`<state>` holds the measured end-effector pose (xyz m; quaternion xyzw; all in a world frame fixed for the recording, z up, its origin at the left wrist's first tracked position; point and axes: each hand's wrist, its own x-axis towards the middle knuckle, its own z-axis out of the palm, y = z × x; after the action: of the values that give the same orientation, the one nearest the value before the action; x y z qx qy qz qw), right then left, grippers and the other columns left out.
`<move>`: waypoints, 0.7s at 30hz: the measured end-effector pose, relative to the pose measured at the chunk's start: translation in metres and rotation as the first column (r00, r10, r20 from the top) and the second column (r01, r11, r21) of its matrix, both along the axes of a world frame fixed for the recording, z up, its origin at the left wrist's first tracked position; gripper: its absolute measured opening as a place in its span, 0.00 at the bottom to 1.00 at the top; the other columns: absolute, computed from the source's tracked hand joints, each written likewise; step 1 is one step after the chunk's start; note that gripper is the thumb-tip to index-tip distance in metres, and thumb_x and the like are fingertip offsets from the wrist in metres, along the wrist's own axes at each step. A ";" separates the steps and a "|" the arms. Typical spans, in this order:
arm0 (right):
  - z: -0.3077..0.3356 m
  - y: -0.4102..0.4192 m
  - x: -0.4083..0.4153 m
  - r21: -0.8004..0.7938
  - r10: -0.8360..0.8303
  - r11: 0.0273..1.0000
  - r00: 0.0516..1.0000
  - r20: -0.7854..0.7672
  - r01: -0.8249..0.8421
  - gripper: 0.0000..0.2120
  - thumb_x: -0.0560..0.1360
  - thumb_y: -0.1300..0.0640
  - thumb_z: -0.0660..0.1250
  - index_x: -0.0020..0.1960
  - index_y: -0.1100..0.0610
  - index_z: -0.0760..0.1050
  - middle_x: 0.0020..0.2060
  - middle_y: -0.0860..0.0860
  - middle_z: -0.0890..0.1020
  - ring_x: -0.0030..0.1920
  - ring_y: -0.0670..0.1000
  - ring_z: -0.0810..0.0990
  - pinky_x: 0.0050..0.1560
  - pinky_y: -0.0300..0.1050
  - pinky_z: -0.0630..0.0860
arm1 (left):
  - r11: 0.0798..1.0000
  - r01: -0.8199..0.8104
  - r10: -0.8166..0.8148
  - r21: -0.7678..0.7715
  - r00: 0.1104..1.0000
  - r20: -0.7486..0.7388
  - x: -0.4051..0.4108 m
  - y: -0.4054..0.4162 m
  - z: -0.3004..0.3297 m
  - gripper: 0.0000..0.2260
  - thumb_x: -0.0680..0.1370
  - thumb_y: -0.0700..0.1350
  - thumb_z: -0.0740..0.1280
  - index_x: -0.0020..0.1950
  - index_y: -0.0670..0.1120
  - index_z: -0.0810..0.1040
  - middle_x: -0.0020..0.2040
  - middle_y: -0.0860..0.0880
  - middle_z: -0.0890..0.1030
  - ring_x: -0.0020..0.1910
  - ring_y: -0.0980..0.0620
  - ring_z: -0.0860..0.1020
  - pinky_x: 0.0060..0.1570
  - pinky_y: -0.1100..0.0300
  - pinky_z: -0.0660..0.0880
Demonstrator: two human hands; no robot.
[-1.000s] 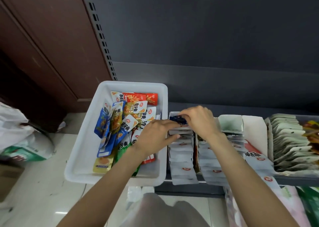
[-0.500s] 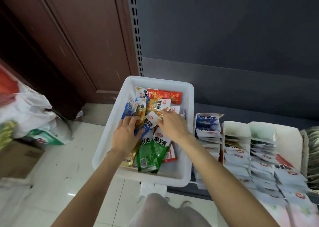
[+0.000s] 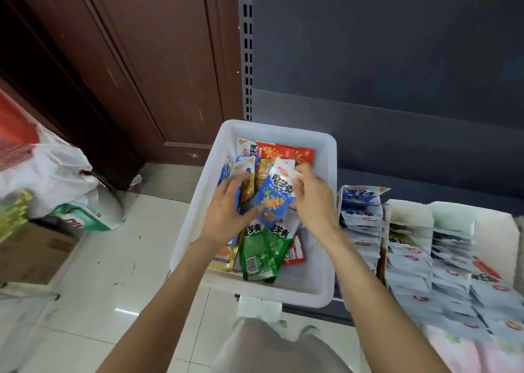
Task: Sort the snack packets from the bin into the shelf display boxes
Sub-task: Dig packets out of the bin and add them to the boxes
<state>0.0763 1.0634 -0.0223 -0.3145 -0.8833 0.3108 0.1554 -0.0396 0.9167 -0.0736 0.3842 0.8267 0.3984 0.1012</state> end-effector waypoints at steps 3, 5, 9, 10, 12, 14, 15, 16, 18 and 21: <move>0.022 0.011 0.032 -0.095 -0.027 0.995 0.987 -0.159 0.012 0.04 0.81 0.58 0.58 0.55 0.53 0.68 0.41 0.53 0.81 0.34 0.50 0.81 0.30 0.48 0.78 | 0.971 0.075 -0.161 0.225 0.905 0.395 0.016 0.010 0.036 0.31 0.71 0.52 0.73 0.71 0.50 0.66 0.67 0.57 0.71 0.65 0.65 0.69 0.60 0.71 0.67; 0.035 0.016 0.050 -0.164 -0.077 0.986 0.969 -0.235 0.038 0.02 0.81 0.58 0.59 0.51 0.51 0.67 0.41 0.52 0.82 0.32 0.47 0.81 0.28 0.40 0.75 | 0.950 0.163 -0.274 0.266 0.842 0.465 0.026 0.019 0.051 0.23 0.72 0.44 0.72 0.65 0.48 0.72 0.59 0.53 0.79 0.58 0.61 0.77 0.55 0.69 0.72; 0.058 0.030 0.085 -0.267 -0.152 0.962 0.915 -0.373 0.051 0.06 0.78 0.61 0.63 0.49 0.51 0.68 0.40 0.46 0.80 0.34 0.41 0.81 0.30 0.38 0.77 | 0.936 0.247 -0.325 0.252 0.882 0.342 0.046 0.045 0.073 0.08 0.73 0.37 0.72 0.49 0.46 0.79 0.44 0.50 0.83 0.43 0.55 0.81 0.43 0.64 0.77; 0.062 0.035 0.094 -0.279 -0.159 0.959 0.901 -0.403 0.044 0.09 0.77 0.62 0.65 0.50 0.50 0.69 0.41 0.44 0.81 0.37 0.41 0.82 0.31 0.37 0.78 | 0.931 0.260 -0.329 0.256 0.901 0.282 0.051 0.055 0.078 0.07 0.73 0.37 0.72 0.47 0.47 0.79 0.43 0.51 0.83 0.41 0.55 0.81 0.42 0.65 0.77; 0.071 0.046 0.109 -0.242 -0.171 0.968 0.885 -0.434 0.068 0.12 0.75 0.64 0.68 0.51 0.50 0.70 0.42 0.42 0.81 0.39 0.42 0.83 0.36 0.40 0.80 | 0.915 0.296 -0.346 0.275 0.925 0.155 0.059 0.078 0.089 0.09 0.73 0.38 0.72 0.45 0.51 0.79 0.41 0.54 0.82 0.40 0.57 0.80 0.41 0.67 0.76; 0.076 0.060 0.122 -0.197 -0.194 0.974 0.864 -0.464 0.113 0.10 0.74 0.64 0.69 0.50 0.51 0.72 0.41 0.43 0.82 0.39 0.43 0.83 0.40 0.47 0.81 | 0.891 0.340 -0.371 0.301 0.927 0.053 0.069 0.101 0.097 0.07 0.72 0.38 0.72 0.46 0.50 0.80 0.40 0.58 0.81 0.39 0.61 0.79 0.40 0.70 0.75; 0.078 0.067 0.127 -0.184 -0.205 0.974 0.854 -0.478 0.131 0.09 0.75 0.63 0.69 0.50 0.52 0.72 0.41 0.43 0.82 0.39 0.43 0.83 0.41 0.48 0.82 | 0.882 0.355 -0.379 0.310 0.925 0.017 0.073 0.112 0.099 0.06 0.72 0.38 0.72 0.46 0.48 0.81 0.40 0.59 0.80 0.39 0.63 0.79 0.40 0.70 0.75; 0.079 0.074 0.131 -0.171 -0.212 0.974 0.848 -0.486 0.146 0.09 0.75 0.64 0.68 0.50 0.53 0.72 0.41 0.43 0.82 0.39 0.42 0.83 0.41 0.47 0.82 | 0.879 0.359 -0.377 0.313 0.926 -0.005 0.077 0.121 0.099 0.05 0.72 0.38 0.72 0.47 0.46 0.82 0.40 0.59 0.80 0.38 0.64 0.78 0.40 0.70 0.76; 0.078 0.085 0.135 -0.141 -0.215 0.976 0.850 -0.482 0.166 0.09 0.75 0.63 0.68 0.50 0.53 0.72 0.40 0.43 0.82 0.39 0.41 0.83 0.40 0.45 0.81 | 0.884 0.358 -0.364 0.301 0.931 -0.040 0.083 0.135 0.095 0.05 0.72 0.38 0.72 0.47 0.44 0.81 0.40 0.57 0.80 0.38 0.66 0.78 0.39 0.70 0.76; 0.071 0.096 0.138 -0.121 -0.196 0.980 0.873 -0.447 0.158 0.09 0.75 0.63 0.68 0.49 0.52 0.72 0.39 0.44 0.81 0.38 0.41 0.83 0.39 0.44 0.81 | 0.894 0.373 -0.354 0.246 0.928 -0.119 0.086 0.144 0.084 0.05 0.73 0.40 0.72 0.48 0.44 0.80 0.42 0.55 0.80 0.39 0.63 0.79 0.38 0.70 0.77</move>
<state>0.2139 1.1589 0.0489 -0.3183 -0.7763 0.3956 0.3736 0.0468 1.0609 0.0108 0.5559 0.6826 0.4653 0.0924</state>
